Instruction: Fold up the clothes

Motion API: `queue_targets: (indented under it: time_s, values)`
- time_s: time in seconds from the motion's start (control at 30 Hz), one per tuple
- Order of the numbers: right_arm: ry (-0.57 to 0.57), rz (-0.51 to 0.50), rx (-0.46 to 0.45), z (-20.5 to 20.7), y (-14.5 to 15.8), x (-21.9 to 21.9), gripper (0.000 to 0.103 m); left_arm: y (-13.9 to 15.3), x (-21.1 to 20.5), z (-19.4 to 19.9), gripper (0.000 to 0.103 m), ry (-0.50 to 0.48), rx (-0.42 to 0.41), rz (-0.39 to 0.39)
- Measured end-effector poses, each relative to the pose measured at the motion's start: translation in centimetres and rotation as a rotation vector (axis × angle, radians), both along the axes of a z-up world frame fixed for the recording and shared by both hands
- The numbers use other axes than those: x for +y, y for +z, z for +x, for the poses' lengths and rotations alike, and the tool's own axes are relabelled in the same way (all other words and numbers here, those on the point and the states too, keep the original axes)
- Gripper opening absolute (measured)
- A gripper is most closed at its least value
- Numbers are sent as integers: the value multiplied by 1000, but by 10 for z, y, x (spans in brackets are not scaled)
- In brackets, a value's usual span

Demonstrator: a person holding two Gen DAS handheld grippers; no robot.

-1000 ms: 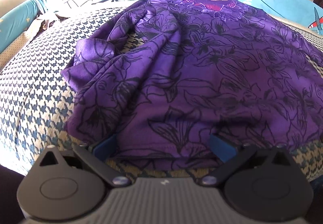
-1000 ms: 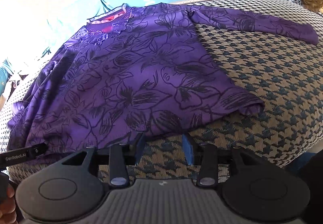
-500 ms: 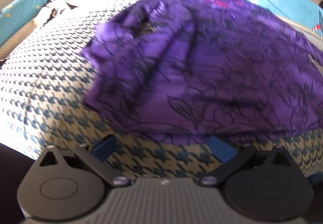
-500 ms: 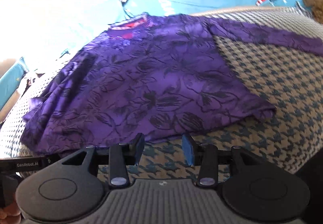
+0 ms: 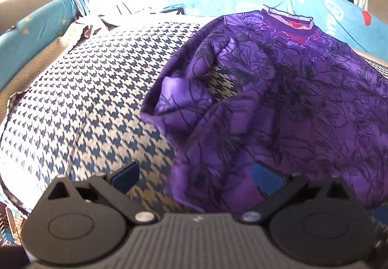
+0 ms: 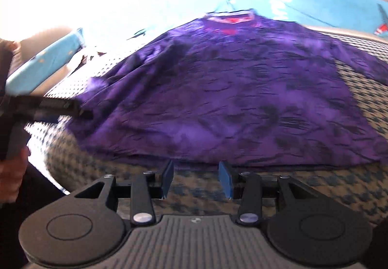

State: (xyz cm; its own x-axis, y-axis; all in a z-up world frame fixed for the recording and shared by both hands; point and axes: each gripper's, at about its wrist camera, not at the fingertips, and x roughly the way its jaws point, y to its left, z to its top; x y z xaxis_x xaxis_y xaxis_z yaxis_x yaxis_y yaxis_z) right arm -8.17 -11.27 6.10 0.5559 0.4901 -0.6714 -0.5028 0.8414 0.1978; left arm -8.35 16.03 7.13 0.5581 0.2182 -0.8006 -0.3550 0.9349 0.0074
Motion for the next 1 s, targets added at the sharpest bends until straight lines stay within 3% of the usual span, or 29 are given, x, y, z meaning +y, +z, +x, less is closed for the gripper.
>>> queue_targets:
  time_s: [0.17, 0.37, 0.47, 0.67, 0.8, 1.0]
  values:
    - [123, 1, -15, -10, 0, 33, 42, 6, 14, 17, 103, -23, 7, 7]
    - [237, -23, -50, -20, -1, 72, 42, 5, 30, 20, 103, 1, 6, -60]
    - [269, -47, -74, -21, -4, 92, 42, 9, 42, 21, 103, 23, -9, -97]
    - [358, -103, -152, -24, -7, 137, 42, 21, 56, 16, 103, 74, -52, -78]
    - [398, -136, -197, -23, -10, 166, 42, 29, 69, 9, 103, 107, -95, -136]
    - [440, -178, -248, -22, -17, 200, 43, 35, 87, 1, 103, 164, -126, -161]
